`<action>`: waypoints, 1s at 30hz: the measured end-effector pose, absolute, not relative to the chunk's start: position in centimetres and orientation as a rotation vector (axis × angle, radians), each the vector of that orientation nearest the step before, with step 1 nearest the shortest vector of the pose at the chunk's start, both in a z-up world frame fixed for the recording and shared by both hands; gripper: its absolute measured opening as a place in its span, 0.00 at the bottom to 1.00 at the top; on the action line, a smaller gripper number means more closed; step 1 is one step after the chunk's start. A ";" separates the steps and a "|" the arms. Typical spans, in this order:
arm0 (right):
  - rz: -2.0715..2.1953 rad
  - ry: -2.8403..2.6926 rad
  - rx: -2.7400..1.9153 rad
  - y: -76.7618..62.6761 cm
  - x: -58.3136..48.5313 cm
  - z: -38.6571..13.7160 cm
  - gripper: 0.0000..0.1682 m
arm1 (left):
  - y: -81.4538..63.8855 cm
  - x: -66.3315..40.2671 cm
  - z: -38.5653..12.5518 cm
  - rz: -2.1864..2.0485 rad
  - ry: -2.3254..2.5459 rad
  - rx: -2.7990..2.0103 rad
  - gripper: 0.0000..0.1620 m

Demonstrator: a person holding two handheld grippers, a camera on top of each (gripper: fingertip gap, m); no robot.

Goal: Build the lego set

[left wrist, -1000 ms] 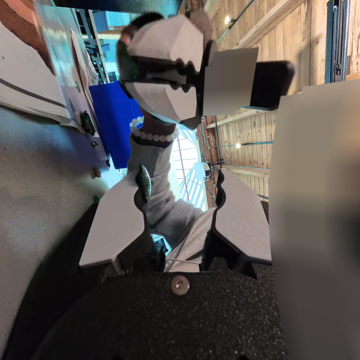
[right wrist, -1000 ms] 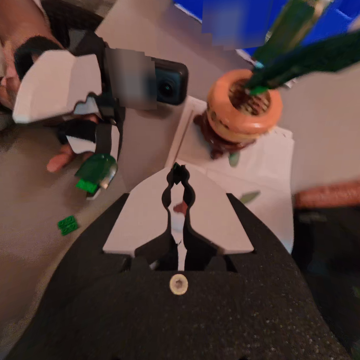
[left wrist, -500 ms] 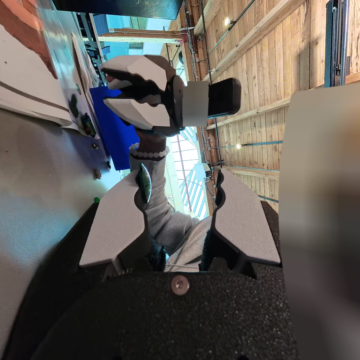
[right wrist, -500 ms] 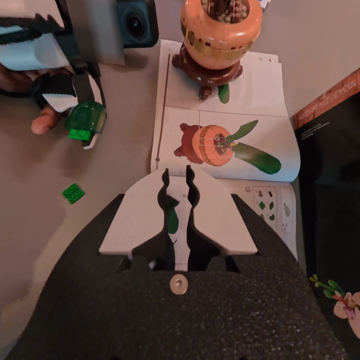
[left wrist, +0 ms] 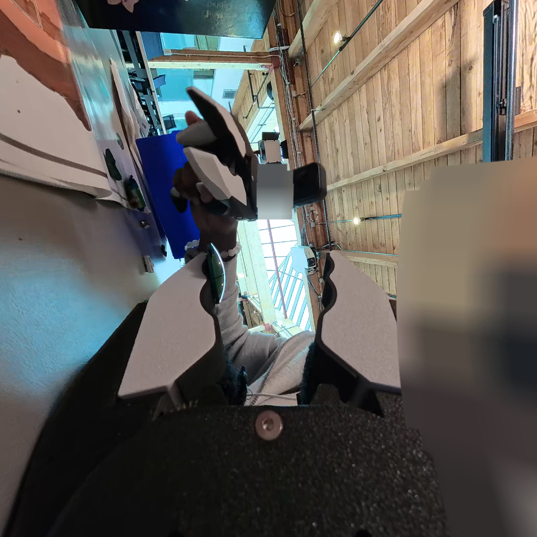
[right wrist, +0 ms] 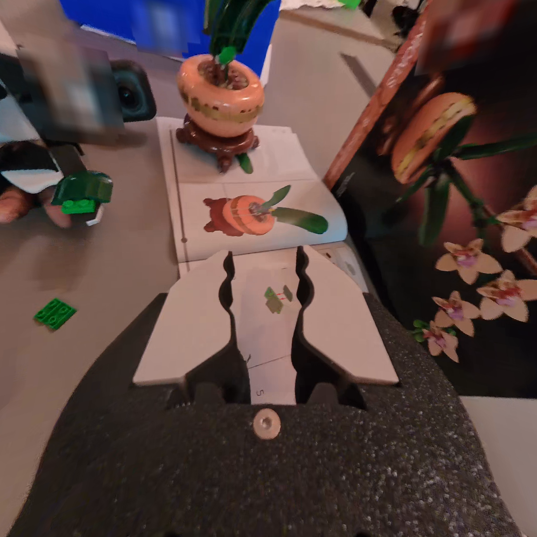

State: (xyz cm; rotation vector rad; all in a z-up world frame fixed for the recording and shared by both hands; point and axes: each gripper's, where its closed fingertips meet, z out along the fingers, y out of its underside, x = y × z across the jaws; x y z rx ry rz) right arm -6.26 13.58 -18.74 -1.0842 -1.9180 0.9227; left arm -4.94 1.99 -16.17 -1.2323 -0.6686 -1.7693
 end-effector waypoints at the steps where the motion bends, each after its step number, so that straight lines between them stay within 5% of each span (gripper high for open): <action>1: 0.923 -1.906 -1.094 13.9 -6.1 -18.5 0.24 | 2.0 -4.9 -16.2 -1.770 -0.667 -1.233 0.45; 5: 0.838 -2.062 -1.168 14.1 -4.5 -20.2 0.09 | 1.9 -4.7 -16.2 -1.771 -0.655 -1.240 0.45; 18: 0.790 -2.328 -1.266 11.3 -4.4 -24.7 0.13 | 2.0 -4.5 -16.2 -1.771 -0.658 -1.238 0.45; 20: 0.791 -2.357 -1.257 11.1 -4.5 -25.2 0.05 | 2.0 -4.5 -16.2 -1.770 -0.656 -1.238 0.44; 30: 0.745 -2.258 -1.090 12.4 -4.2 -17.9 0.02 | 1.9 -4.6 -16.2 -1.771 -0.657 -1.238 0.44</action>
